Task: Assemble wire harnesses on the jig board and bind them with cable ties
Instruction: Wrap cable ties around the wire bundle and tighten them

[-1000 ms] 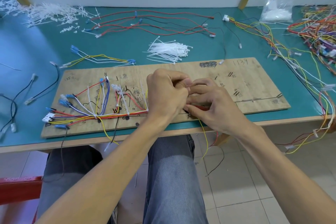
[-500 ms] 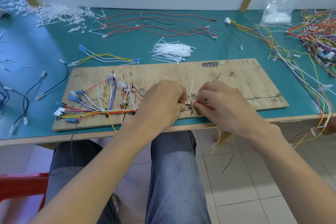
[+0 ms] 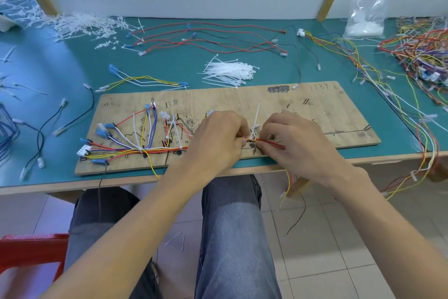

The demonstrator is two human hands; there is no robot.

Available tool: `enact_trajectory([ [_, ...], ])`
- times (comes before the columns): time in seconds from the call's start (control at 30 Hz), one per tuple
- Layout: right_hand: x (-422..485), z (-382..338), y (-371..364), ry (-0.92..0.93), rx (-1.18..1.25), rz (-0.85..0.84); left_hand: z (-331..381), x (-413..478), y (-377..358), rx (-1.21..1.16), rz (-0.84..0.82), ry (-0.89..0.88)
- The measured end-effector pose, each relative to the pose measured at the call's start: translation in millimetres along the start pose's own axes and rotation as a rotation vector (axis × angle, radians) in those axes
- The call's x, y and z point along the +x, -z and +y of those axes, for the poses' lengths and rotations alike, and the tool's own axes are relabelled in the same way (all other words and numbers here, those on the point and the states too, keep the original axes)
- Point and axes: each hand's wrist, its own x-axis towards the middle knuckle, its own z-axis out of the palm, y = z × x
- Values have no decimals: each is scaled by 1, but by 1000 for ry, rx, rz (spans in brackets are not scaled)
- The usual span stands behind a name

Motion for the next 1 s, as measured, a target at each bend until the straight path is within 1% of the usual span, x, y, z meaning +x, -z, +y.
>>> enact_trajectory([
  [0.13, 1, 3, -2, -23, 45, -16, 2, 0, 2, 44, -6, -49],
  [0.27, 1, 3, -4, -30, 81, -10, 8, -2, 2, 96, 13, -42],
  [0.33, 1, 3, -5, -53, 131, 3, 12, -5, 4, 158, 9, -54],
  [0.4, 2, 4, -6, -85, 209, 39, 15, -12, 6, 198, 26, -104],
  [0.47, 3, 3, -5, -120, 306, 76, 14, -27, 12, 110, 110, -217],
  [0.53, 7, 0, -3, -133, 353, 62, 10, -46, 24, -17, 236, -317],
  [0.6, 12, -1, -3, -140, 359, 25, 0, -67, 33, -115, 352, -347],
  [0.67, 17, -3, -2, -147, 360, -5, -12, -90, 38, -163, 407, -316],
  [0.73, 21, -5, -2, -160, 346, -49, -26, -114, 37, -184, 422, -261],
  [0.8, 24, -6, 0, -181, 313, -83, -40, -136, 34, -194, 425, -163],
  [0.87, 26, -7, 1, -203, 259, -82, -52, -153, 30, -212, 460, -46],
  [0.93, 25, -11, 0, -235, 218, -19, -61, -165, 29, -239, 538, 86],
  [1.0, 20, -19, -5, -318, 281, 140, -70, -174, 31, -247, 639, 221],
])
